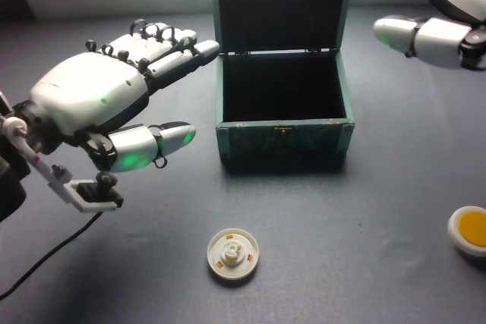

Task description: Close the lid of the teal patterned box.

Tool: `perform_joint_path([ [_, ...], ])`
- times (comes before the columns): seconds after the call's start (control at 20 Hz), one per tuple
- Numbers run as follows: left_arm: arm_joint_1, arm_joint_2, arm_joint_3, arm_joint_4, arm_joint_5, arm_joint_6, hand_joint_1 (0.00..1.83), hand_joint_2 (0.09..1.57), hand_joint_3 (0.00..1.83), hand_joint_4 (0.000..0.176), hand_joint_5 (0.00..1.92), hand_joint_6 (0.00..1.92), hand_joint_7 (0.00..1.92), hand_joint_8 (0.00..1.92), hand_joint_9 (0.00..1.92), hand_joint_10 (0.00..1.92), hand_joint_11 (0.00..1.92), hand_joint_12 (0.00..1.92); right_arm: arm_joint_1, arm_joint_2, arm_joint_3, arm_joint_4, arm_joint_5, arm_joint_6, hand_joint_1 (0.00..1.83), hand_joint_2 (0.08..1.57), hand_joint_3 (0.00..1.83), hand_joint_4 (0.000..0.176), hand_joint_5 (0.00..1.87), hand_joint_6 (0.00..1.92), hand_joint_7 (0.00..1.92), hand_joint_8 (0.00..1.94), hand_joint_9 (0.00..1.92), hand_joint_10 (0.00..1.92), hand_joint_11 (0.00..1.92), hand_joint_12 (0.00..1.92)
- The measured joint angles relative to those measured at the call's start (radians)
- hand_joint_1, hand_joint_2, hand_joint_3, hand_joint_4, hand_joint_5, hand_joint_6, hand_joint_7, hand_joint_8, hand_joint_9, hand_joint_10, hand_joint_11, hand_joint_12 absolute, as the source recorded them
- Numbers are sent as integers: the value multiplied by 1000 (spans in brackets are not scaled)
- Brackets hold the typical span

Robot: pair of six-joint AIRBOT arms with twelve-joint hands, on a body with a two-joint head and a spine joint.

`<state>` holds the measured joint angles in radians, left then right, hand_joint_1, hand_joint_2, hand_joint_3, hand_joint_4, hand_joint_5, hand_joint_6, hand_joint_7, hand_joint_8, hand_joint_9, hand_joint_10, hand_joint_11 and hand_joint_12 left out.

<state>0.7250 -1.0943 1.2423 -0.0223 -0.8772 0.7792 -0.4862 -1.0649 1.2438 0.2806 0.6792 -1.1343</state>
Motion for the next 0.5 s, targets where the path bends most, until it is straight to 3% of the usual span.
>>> perform_joint_path([
  [0.1,-11,-12,10,8,14,-7,265,1367,0,85,2,1,0,0,0,0,23,14,31,-24,32,9,-31,0,90,1380,0,0,0,0,0,0,0,37,0,832],
  [0.15,-14,-19,15,15,18,-10,272,1359,7,78,18,0,0,0,0,0,4,181,55,-41,57,11,-48,0,100,1369,0,0,0,0,0,0,15,44,0,825],
  [0.2,-17,-25,18,22,27,-10,291,1362,6,81,26,1,0,0,0,0,0,262,70,-51,72,21,-59,0,106,1363,0,0,0,0,0,0,11,52,0,760],
  [0.25,-23,-38,27,32,33,-19,297,1363,3,70,31,2,0,0,0,0,0,182,86,-66,95,25,-73,0,95,1365,1,0,0,0,0,0,6,54,0,744],
  [0.3,-27,-47,35,43,41,-24,332,1363,2,66,32,2,0,0,0,0,0,36,97,-80,113,34,-88,0,111,1375,0,0,0,0,0,0,12,31,0,1127],
  [0.35,-35,-53,41,48,48,-31,365,1364,1,49,45,6,0,0,0,0,0,6,104,-90,128,35,-101,0,99,1376,0,0,0,0,0,0,4,21,0,1282],
  [0.4,-45,-58,46,57,58,-34,400,1368,2,41,58,10,0,0,0,0,0,0,112,-108,150,40,-124,0,91,1371,0,0,0,0,0,0,0,3,0,1270],
  [0.45,-51,-64,53,64,61,-37,384,1372,3,33,56,8,0,0,0,0,16,10,120,-125,171,49,-148,0,105,1367,0,0,0,0,0,0,0,0,0,1116],
  [0.5,-57,-68,55,68,63,-38,384,1368,1,40,60,9,0,0,0,0,28,17,123,-138,187,51,-165,0,92,1361,0,0,0,0,0,0,0,0,0,914],
])
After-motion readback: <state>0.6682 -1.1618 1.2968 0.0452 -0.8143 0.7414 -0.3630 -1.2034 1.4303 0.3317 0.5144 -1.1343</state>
